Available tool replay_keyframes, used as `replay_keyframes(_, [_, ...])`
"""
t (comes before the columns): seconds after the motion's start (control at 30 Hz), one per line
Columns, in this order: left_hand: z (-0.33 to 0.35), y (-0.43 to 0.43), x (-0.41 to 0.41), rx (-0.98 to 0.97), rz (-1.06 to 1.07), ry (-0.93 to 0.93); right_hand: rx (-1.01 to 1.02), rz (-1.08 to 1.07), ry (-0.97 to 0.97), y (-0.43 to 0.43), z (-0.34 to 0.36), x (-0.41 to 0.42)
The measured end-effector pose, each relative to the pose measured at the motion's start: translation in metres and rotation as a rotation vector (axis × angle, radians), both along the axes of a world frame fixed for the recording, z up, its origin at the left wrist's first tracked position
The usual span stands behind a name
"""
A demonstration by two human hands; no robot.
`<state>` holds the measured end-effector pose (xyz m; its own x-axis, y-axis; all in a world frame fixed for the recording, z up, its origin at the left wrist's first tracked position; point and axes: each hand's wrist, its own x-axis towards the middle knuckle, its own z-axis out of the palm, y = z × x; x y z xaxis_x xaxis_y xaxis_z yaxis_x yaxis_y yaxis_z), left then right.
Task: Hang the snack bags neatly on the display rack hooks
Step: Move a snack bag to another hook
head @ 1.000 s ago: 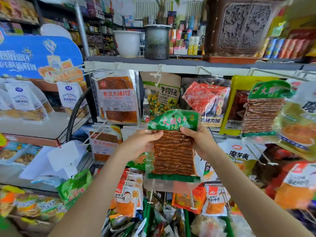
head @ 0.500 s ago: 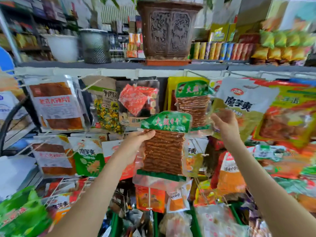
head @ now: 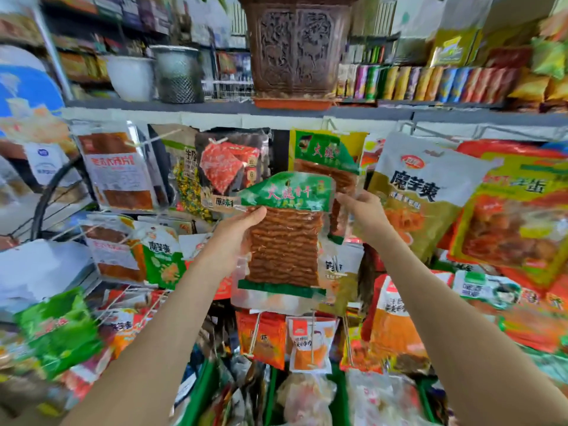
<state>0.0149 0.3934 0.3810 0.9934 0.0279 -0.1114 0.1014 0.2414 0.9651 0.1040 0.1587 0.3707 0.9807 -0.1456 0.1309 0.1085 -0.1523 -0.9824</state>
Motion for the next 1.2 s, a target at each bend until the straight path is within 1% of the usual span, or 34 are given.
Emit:
replay_keyframes(0.13, [0.005,0.005,-0.007,0.042,0.046,-0.009,0.042,0.012,-0.073,0.011,0.009,-0.017])
replay_keyframes(0.2, [0.009,0.011,-0.011,0.058,0.062,-0.012,0.105,0.002,-0.101,0.013,0.009,-0.024])
replay_keyframes(0.37, [0.015,0.026,-0.02,0.036,0.054,-0.076,0.193,-0.005,-0.107,0.016,0.019,-0.047])
replay_keyframes(0.47, [0.019,0.031,-0.024,0.019,0.051,-0.109,0.235,0.001,-0.154,0.018,0.033,-0.062])
replay_keyframes(0.53, [0.023,0.03,-0.026,-0.002,0.031,-0.103,0.244,0.001,-0.195,0.016,0.036,-0.07])
replay_keyframes(0.6, [0.025,0.026,-0.031,-0.013,-0.01,-0.101,0.204,0.004,-0.233,0.014,0.037,-0.078])
replay_keyframes(0.83, [0.025,0.014,-0.037,-0.076,-0.126,-0.069,0.182,0.085,-0.233,0.018,0.021,-0.116])
replay_keyframes(0.9, [0.019,0.01,-0.039,-0.095,-0.161,-0.068,0.183,0.13,-0.199,0.022,0.015,-0.128])
replay_keyframes(0.97, [0.01,0.004,-0.04,-0.068,-0.203,-0.074,0.248,0.163,-0.135,0.024,0.004,-0.138])
replay_keyframes(1.07, [-0.011,-0.01,-0.039,0.055,-0.188,-0.063,0.362,0.121,0.003,0.017,-0.019,-0.152])
replay_keyframes(1.13, [-0.029,-0.026,-0.038,0.097,-0.178,-0.025,0.318,0.075,0.095,0.009,-0.034,-0.164])
replay_keyframes(1.2, [-0.046,-0.048,-0.042,0.117,-0.204,0.028,0.323,0.088,0.154,0.0,-0.047,-0.18])
